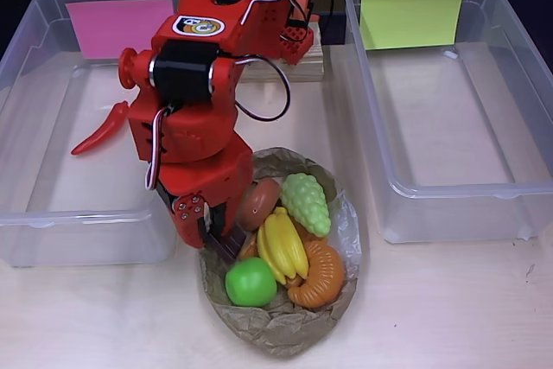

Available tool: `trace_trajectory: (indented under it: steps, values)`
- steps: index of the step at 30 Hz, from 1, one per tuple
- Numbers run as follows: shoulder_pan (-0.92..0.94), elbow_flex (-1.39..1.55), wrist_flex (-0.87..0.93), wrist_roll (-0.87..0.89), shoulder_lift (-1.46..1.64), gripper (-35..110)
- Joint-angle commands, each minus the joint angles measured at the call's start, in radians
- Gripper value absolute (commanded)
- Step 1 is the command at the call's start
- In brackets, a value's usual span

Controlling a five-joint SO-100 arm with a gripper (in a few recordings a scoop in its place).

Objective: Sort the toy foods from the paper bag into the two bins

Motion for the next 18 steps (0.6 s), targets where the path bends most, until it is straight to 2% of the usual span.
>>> trace_trajectory:
  steps: [1,6,10,18]
  values:
    - [-0.017,-0.12,0.064,0.008,0.035,0]
    - [-0.051,-0.17,0.107,0.043,0.097,0]
    - [-0.078,-0.103,0.107,0.072,0.215,0]
    - [-0.155,0.302,0.106,0.193,0.629,0]
